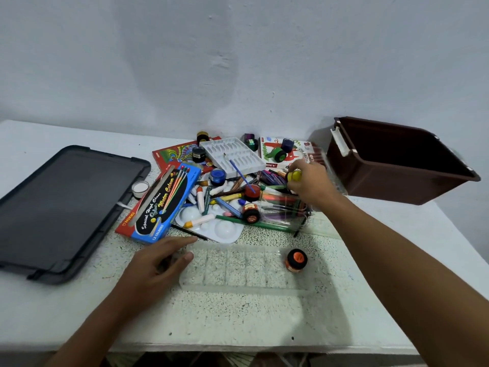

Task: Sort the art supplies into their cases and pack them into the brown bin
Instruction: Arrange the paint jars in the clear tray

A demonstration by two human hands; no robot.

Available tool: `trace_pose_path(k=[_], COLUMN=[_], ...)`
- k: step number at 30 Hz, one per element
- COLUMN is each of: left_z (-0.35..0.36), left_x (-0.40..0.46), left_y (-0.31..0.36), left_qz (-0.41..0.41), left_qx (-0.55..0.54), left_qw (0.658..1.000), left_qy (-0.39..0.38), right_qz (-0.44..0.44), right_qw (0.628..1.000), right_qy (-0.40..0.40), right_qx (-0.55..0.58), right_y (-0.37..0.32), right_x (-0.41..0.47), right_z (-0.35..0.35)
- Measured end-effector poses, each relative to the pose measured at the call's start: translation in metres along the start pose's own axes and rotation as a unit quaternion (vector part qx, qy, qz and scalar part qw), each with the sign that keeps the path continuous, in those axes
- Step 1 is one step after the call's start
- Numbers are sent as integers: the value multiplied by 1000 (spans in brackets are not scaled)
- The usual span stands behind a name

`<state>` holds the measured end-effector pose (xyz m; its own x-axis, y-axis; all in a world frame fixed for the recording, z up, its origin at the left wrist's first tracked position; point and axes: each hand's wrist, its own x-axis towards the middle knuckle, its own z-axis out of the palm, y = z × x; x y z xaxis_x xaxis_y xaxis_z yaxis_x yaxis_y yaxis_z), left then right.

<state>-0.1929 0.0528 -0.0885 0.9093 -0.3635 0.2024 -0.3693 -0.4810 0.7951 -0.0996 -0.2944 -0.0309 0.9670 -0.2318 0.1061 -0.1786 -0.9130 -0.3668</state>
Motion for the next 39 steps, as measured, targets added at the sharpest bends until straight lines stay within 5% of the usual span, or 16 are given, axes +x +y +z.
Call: trace_pose_path(k=[5,14,24,39], left_z=[-1,-4,-1,-2], left_x=[-1,-3,-5,-5], left_y=[3,4,5,7], left_qz=[20,18,26,8], left_qx=[6,31,47,38], left_qw=[1000,998,997,998], left_qy=[-14,-50,-56,-58], right_qz=[-91,-129,-198,-184], right_qw=[994,970,954,945], right_qy=[-31,-173,-223,-264], right_qx=[57,114,26,-64], right_y=[-14,-13,3,-4], right_x=[-36,-130,-166,-162], right_z=[-32,-48,-34,-34])
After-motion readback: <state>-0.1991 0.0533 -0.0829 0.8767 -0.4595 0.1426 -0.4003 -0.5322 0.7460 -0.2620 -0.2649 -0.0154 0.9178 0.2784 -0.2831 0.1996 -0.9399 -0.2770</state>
